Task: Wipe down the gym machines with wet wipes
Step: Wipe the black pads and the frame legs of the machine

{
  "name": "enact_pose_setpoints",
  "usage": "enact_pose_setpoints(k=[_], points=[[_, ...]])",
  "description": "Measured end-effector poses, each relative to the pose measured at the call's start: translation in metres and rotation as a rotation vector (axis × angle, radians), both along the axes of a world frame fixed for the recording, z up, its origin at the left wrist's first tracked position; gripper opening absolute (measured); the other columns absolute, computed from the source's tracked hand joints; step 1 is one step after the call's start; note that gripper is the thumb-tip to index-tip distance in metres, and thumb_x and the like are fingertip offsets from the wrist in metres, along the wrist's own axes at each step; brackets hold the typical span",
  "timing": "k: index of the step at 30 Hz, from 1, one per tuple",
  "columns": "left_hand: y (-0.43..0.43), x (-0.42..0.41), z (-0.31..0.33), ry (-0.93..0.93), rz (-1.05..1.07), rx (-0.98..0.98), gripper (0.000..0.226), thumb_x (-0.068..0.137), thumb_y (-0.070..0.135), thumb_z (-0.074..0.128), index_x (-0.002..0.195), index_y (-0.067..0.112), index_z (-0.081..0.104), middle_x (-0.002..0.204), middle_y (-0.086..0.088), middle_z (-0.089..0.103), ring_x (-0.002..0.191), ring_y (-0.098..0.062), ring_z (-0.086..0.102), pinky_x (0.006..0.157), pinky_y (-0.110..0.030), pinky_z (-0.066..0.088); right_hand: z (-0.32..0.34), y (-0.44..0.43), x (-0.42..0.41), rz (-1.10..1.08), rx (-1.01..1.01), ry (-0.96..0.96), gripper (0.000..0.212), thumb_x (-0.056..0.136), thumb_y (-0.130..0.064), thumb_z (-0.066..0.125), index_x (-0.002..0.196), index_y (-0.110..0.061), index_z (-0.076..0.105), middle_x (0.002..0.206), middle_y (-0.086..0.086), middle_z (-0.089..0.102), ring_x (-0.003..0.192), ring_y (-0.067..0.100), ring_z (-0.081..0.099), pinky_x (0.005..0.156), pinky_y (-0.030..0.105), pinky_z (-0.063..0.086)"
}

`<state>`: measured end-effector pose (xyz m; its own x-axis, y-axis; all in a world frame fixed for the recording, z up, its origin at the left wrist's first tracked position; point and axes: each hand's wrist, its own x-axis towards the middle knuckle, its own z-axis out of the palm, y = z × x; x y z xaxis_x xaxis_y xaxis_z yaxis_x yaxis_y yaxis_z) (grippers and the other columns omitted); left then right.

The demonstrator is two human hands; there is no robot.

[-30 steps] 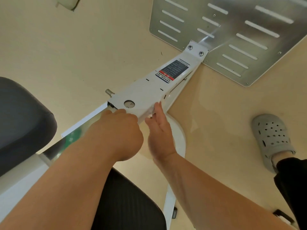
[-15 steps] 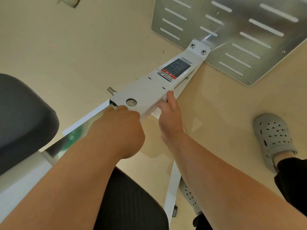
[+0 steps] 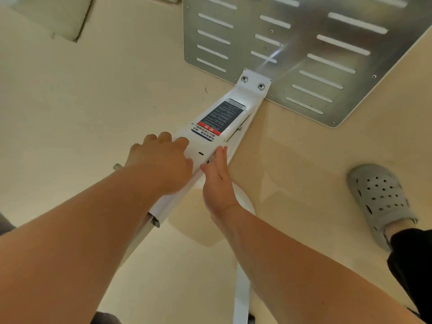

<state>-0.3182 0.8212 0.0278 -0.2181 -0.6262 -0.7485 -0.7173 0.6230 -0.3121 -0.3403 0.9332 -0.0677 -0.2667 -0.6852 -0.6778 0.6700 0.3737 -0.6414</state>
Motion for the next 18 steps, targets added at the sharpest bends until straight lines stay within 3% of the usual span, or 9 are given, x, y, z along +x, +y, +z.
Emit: enact_pose_setpoints(k=[2, 4, 6, 8, 10, 12, 15, 18], points=[[0.000, -0.005, -0.030, 0.011, 0.025, -0.016, 0.055, 0.101, 0.055, 0.032, 0.152, 0.034, 0.029, 0.144, -0.006, 0.038, 0.129, -0.031, 0.039, 0.101, -0.047, 0.038, -0.027, -0.008, -0.013, -0.004, -0.005, 0.001, 0.064, 0.093, -0.031, 0.043, 0.156, -0.034, 0.032, 0.170, -0.010, 0.015, 0.156, 0.009, 0.012, 0.127, 0.048, 0.016], [0.002, -0.007, -0.053, 0.042, 0.007, -0.071, 0.058, 0.100, 0.060, 0.029, 0.153, 0.039, 0.024, 0.138, -0.010, 0.036, 0.122, -0.032, 0.040, 0.098, -0.046, 0.038, -0.051, -0.016, -0.028, -0.025, -0.037, -0.003, 0.050, 0.086, -0.031, 0.043, 0.136, -0.031, 0.049, 0.156, -0.003, 0.036, 0.150, 0.021, 0.028, 0.123, 0.055, 0.024], [0.004, -0.008, -0.068, 0.090, -0.036, -0.143, 0.059, 0.097, 0.063, 0.025, 0.152, 0.042, 0.025, 0.131, -0.010, 0.037, 0.116, -0.032, 0.041, 0.095, -0.045, 0.038, -0.064, -0.022, -0.042, -0.037, -0.014, -0.007, 0.025, 0.085, -0.025, 0.042, 0.109, -0.018, 0.047, 0.123, 0.000, 0.043, 0.121, 0.020, 0.046, 0.116, 0.050, 0.034], [0.004, -0.009, -0.077, 0.116, -0.056, -0.185, 0.063, 0.092, 0.070, 0.022, 0.148, 0.041, 0.030, 0.125, -0.010, 0.038, 0.111, -0.033, 0.041, 0.092, -0.046, 0.038, -0.072, -0.026, -0.052, -0.086, -0.027, -0.016, 0.013, 0.088, -0.013, 0.039, 0.099, -0.008, 0.041, 0.110, 0.019, 0.045, 0.103, 0.034, 0.046, 0.100, 0.042, 0.043], [0.005, -0.010, -0.083, 0.110, -0.072, -0.192, 0.063, 0.091, 0.073, 0.024, 0.144, 0.039, 0.033, 0.123, -0.010, 0.038, 0.109, -0.033, 0.042, 0.090, -0.046, 0.038, -0.076, -0.026, -0.050, -0.122, -0.058, -0.038, 0.024, 0.093, -0.005, 0.037, 0.111, -0.010, 0.052, 0.121, 0.021, 0.055, 0.110, 0.031, 0.055, 0.102, 0.042, 0.048], [0.005, -0.010, -0.085, 0.110, -0.085, -0.196, 0.061, 0.093, 0.071, 0.029, 0.144, 0.038, 0.034, 0.123, -0.011, 0.038, 0.110, -0.033, 0.042, 0.090, -0.046, 0.038, -0.065, -0.018, -0.041, -0.120, -0.077, -0.047, 0.045, 0.098, -0.006, 0.036, 0.135, -0.023, 0.055, 0.138, 0.004, 0.060, 0.130, 0.020, 0.055, 0.113, 0.046, 0.044], [0.003, -0.009, -0.085, 0.126, -0.080, -0.201, 0.058, 0.094, 0.067, 0.031, 0.143, 0.036, 0.036, 0.123, -0.011, 0.039, 0.108, -0.034, 0.042, 0.089, -0.047, 0.038, -0.040, 0.007, -0.022, -0.012, -0.069, -0.060, 0.061, 0.105, -0.008, 0.033, 0.162, -0.030, 0.027, 0.164, -0.020, 0.030, 0.147, -0.009, 0.026, 0.126, 0.030, 0.024], [0.004, -0.009, -0.085, 0.136, -0.075, -0.203, 0.056, 0.096, 0.062, 0.029, 0.145, 0.035, 0.035, 0.123, -0.011, 0.040, 0.109, -0.033, 0.043, 0.091, -0.047, 0.039, -0.032, 0.025, -0.007, 0.082, -0.112, -0.048, 0.068, 0.102, -0.021, 0.032, 0.164, -0.034, 0.005, 0.163, -0.034, 0.003, 0.145, -0.022, 0.005, 0.126, 0.022, 0.007]])
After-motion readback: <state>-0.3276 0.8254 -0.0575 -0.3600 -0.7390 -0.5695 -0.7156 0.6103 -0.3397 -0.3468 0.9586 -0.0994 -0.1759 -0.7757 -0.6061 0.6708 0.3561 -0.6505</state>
